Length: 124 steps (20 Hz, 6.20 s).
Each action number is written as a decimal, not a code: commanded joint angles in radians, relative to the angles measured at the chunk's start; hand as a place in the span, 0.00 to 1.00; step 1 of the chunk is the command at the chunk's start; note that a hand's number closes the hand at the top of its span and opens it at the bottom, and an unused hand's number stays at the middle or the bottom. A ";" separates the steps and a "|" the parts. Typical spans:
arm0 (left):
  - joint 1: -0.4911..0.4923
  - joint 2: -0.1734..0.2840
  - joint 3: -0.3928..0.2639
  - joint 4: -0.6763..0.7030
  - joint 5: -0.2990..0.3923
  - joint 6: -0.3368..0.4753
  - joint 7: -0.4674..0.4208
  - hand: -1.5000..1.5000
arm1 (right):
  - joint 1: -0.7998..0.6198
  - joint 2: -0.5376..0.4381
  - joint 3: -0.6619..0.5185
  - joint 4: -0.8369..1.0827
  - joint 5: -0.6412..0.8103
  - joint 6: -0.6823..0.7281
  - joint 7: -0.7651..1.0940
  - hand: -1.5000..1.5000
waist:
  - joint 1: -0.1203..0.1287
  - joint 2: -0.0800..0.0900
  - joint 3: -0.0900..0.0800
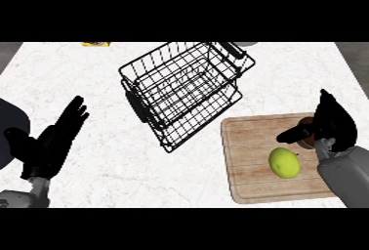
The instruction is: Pick the cupcake from the cutting board and place it in the tiered basket
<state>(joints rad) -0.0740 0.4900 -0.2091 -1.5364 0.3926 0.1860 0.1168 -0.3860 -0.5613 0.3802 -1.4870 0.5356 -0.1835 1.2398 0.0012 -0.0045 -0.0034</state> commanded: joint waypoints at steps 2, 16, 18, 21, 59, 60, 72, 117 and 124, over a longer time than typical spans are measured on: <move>0.024 0.004 0.011 -0.019 -0.009 -0.014 -0.005 0.50 | 0.039 0.029 -0.024 0.019 0.051 0.029 0.192 0.00 | -0.002 0.002 0.002; 0.055 -0.054 0.037 0.046 -0.051 -0.039 -0.077 0.50 | 0.142 0.135 -0.080 0.037 0.278 0.042 0.143 0.00 | -0.007 0.003 0.002; 0.011 -0.062 0.028 0.001 -0.045 -0.018 -0.002 0.50 | 0.136 0.143 -0.125 0.109 0.215 0.086 0.075 0.00 | -0.003 0.004 0.003; 0.041 -0.047 0.048 0.011 -0.038 -0.055 -0.021 0.50 | 0.113 0.170 -0.186 0.052 0.117 0.155 0.060 1.00 | -0.001 0.003 0.003; 0.042 -0.054 0.113 -0.053 -0.072 -0.103 0.050 0.50 | 0.395 0.552 0.495 -1.007 1.222 0.408 -0.049 1.00 | 0.005 0.002 0.000; 0.010 -0.069 0.104 -0.028 -0.087 -0.087 0.055 0.50 | 0.349 0.554 0.523 -0.997 1.193 0.432 -0.018 1.00 | 0.003 0.003 -0.001; -0.036 -0.102 0.098 0.009 -0.096 -0.104 0.061 0.50 | -0.084 0.560 0.299 -0.661 0.910 0.381 0.156 1.00 | 0.033 0.011 -0.001; -0.034 -0.132 0.143 0.045 -0.125 -0.163 0.027 0.50 | -0.703 0.561 -0.060 0.434 0.700 -0.332 0.039 0.00 | 0.042 0.014 0.003; -0.021 -0.138 0.125 0.010 -0.152 -0.137 0.057 0.50 | -0.710 0.561 -0.169 0.322 0.672 -0.496 0.028 0.00 | 0.041 0.006 0.004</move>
<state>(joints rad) -0.1054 0.3490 -0.0837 -1.5189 0.2430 0.0512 0.1671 -1.0758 -0.0096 0.2329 -1.1249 1.2104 -0.5033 1.0964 0.0387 0.0046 0.0004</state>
